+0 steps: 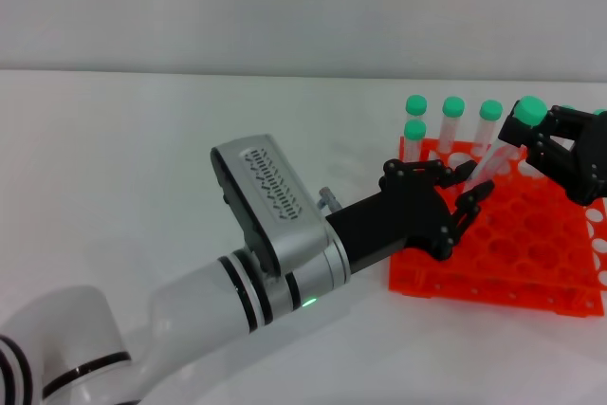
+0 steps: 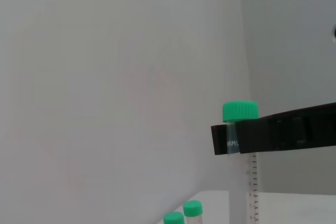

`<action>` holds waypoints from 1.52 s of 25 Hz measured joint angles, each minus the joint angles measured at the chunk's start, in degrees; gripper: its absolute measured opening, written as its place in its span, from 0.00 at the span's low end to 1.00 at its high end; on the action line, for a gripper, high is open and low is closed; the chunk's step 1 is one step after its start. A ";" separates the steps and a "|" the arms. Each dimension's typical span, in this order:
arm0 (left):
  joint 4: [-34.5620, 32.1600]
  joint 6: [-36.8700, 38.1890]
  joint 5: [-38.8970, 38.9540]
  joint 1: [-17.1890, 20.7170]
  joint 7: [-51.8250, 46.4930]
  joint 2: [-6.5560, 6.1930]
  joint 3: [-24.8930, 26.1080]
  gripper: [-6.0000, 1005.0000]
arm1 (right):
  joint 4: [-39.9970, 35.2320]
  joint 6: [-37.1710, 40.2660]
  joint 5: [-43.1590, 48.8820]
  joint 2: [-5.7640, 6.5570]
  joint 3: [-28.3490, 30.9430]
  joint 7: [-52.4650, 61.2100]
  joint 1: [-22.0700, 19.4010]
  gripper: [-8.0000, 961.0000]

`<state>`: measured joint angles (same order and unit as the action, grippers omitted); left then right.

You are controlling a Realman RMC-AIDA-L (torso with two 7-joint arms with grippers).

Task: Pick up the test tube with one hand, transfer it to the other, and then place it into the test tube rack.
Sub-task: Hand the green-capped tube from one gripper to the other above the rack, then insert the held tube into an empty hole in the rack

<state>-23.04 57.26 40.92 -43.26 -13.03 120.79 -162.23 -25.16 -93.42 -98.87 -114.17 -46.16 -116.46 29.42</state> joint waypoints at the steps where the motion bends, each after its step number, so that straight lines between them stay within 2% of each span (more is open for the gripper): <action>1: -0.22 0.11 0.10 0.37 0.95 0.00 0.13 0.34 | 0.00 -0.03 0.00 0.00 0.00 0.00 -0.02 0.22; 12: -1.08 0.22 0.38 4.26 4.79 -0.03 3.73 0.36 | -0.13 -0.32 -0.14 0.00 0.06 -0.03 -0.15 0.22; 14: -1.09 0.30 0.41 5.91 5.80 -0.03 4.88 0.36 | -0.13 -0.30 -0.46 0.03 0.12 -0.40 -0.15 0.22; 20: -1.37 1.06 0.43 8.41 6.28 -0.03 5.19 0.63 | -0.44 -0.08 -1.65 0.52 1.37 -0.89 -0.13 0.22; 25: -2.46 6.15 0.35 14.55 9.10 -0.32 5.17 0.82 | -3.10 2.23 -1.62 0.84 2.32 -1.05 0.47 0.22; 28: -2.27 12.04 0.47 19.67 11.52 -0.41 6.39 0.87 | -6.61 4.90 0.44 0.75 1.28 -0.45 1.24 0.22; 32: -1.54 18.16 0.53 26.11 12.00 -0.57 10.93 0.87 | -8.01 8.10 3.50 0.45 0.59 0.49 3.55 0.23; 35: -0.25 20.47 1.79 28.90 11.78 -0.62 13.35 0.87 | -8.03 10.54 4.26 0.22 -0.80 0.54 4.53 0.23; 38: 1.22 21.50 5.24 30.28 11.76 -0.64 13.68 0.87 | -8.05 14.60 4.33 -0.12 -4.23 0.67 5.24 0.23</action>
<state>-21.82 78.76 46.16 -12.98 -1.27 120.15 -148.55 -33.21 -78.82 -94.54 -114.30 -50.39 -115.79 34.66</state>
